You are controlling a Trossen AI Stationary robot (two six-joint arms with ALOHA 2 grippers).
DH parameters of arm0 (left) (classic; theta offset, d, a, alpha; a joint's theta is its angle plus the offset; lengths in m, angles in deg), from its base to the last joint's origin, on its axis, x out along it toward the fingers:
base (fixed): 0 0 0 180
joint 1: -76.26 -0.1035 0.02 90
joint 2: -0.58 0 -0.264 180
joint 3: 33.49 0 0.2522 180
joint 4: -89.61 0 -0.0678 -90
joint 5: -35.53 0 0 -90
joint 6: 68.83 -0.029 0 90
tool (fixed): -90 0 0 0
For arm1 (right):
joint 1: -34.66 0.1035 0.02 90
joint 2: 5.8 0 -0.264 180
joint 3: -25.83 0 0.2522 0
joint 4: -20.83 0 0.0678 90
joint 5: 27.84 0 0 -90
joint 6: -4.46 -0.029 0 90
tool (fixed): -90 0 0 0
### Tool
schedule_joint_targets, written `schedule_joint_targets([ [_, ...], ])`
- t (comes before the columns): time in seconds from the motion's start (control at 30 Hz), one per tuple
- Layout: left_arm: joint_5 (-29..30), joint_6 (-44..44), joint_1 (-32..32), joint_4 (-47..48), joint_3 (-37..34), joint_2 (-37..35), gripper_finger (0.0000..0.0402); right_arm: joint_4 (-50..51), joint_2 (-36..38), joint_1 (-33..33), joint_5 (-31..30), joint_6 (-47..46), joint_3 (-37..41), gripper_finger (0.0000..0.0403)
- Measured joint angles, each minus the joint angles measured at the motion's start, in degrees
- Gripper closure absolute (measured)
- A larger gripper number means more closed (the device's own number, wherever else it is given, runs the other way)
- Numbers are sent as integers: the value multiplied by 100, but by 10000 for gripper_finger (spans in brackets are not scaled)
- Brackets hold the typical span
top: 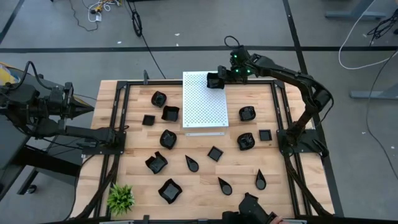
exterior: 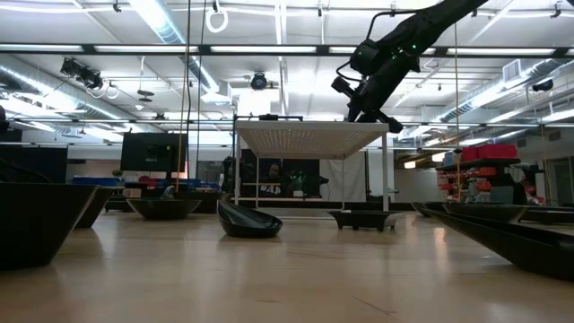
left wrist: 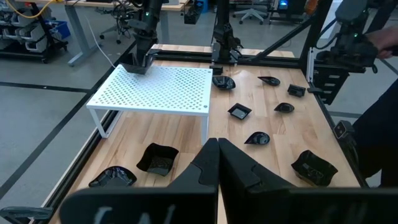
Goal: Pick & Place Mini shaped plates
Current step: Put the distorted square plate on the shelf
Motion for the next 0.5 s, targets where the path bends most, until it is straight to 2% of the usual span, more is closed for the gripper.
schedule_joint_targets([
  [0.5, 0, 0, 0, 0, -1, 0, 399, 110, -81, 7, -147, 15, 0, 397],
])
